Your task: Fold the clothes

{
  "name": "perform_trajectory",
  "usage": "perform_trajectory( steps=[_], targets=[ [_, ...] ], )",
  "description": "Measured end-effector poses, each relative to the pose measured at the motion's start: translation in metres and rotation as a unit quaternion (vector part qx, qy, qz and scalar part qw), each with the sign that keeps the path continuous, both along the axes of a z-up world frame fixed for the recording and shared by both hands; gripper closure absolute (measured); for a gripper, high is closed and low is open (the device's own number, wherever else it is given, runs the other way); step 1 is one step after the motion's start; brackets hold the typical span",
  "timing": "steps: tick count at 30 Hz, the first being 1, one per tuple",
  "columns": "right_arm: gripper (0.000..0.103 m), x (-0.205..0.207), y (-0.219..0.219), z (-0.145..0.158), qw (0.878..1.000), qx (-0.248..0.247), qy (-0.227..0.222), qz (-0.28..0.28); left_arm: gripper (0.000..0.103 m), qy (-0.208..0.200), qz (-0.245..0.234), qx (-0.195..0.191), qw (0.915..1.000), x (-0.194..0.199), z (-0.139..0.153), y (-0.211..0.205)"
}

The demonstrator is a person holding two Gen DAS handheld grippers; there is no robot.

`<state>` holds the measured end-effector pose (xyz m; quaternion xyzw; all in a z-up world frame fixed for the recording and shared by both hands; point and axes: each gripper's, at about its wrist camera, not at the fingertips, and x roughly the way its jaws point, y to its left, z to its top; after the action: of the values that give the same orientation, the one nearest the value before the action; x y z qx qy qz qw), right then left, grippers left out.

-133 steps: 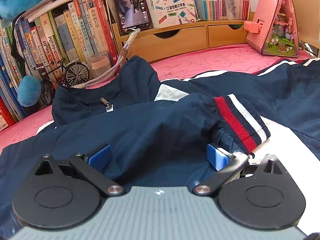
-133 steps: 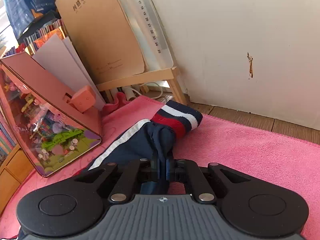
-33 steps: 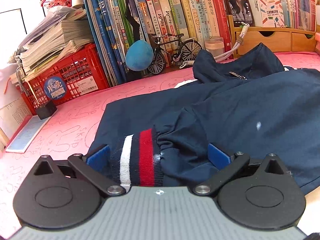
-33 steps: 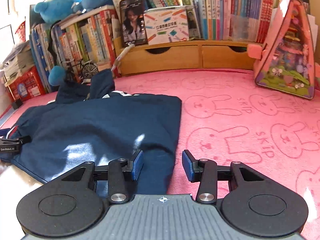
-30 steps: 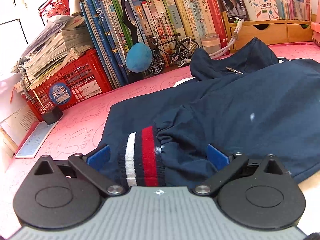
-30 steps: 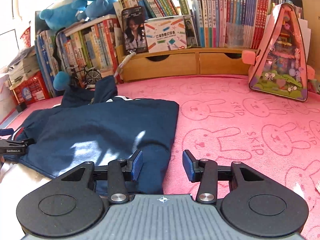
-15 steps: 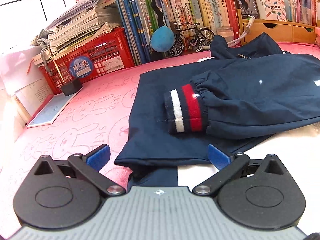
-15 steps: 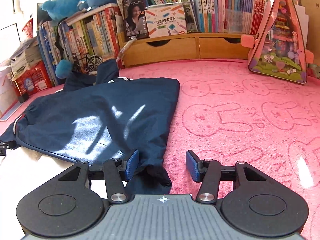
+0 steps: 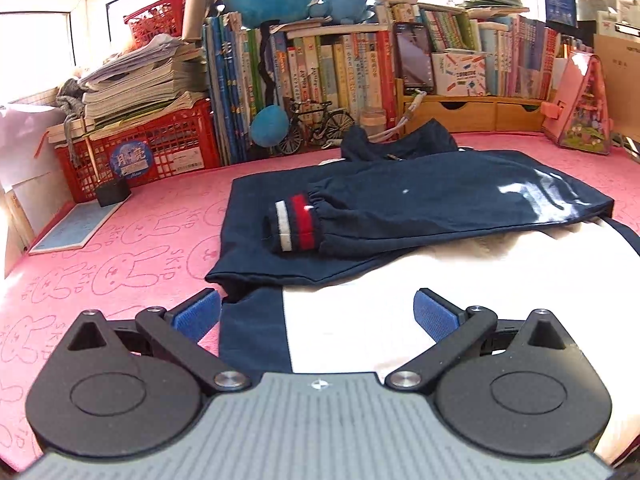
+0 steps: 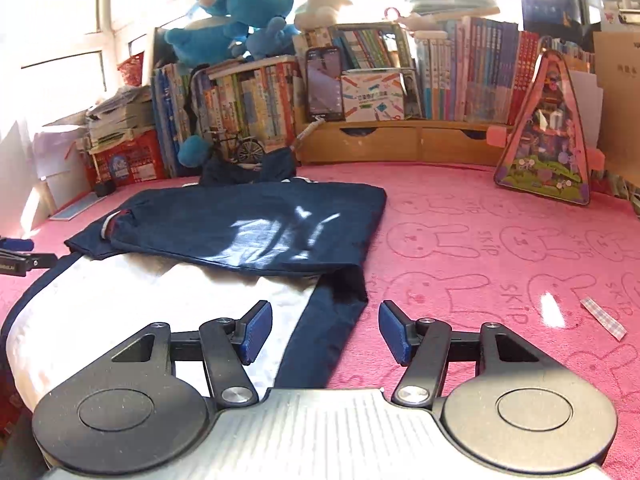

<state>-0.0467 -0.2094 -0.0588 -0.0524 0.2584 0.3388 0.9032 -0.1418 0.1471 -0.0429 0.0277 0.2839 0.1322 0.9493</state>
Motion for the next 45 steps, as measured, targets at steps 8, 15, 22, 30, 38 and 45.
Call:
perform_trajectory(
  steps=[8,15,22,30,38,45],
  targets=[
    [0.003,-0.119,0.072,-0.036,0.961,-0.076,-0.111,0.24,0.0,0.02,-0.181,0.083,0.9798,-0.039,-0.024,-0.079],
    [0.002,-0.172,0.112,-0.064,0.88,-0.201,-0.237,0.359,0.0,0.049,-0.271,0.176,0.9451,-0.056,-0.064,-0.113],
    [0.003,-0.133,0.117,-0.096,0.846,-0.278,-0.267,0.368,0.0,0.076,-0.256,0.215,0.9393,-0.049,-0.095,-0.099],
    [0.002,-0.087,0.043,-0.085,0.901,-0.264,-0.205,0.278,0.0,0.081,-0.218,0.228,0.9454,-0.068,-0.098,-0.071],
    [0.002,-0.089,-0.024,-0.067,0.95,-0.238,-0.135,0.151,0.0,0.078,-0.158,0.146,0.9734,-0.105,-0.084,-0.056],
    [0.003,-0.112,-0.058,-0.059,0.982,-0.109,-0.007,0.155,0.0,0.073,-0.107,0.069,0.9892,-0.14,-0.076,-0.043]
  ],
)
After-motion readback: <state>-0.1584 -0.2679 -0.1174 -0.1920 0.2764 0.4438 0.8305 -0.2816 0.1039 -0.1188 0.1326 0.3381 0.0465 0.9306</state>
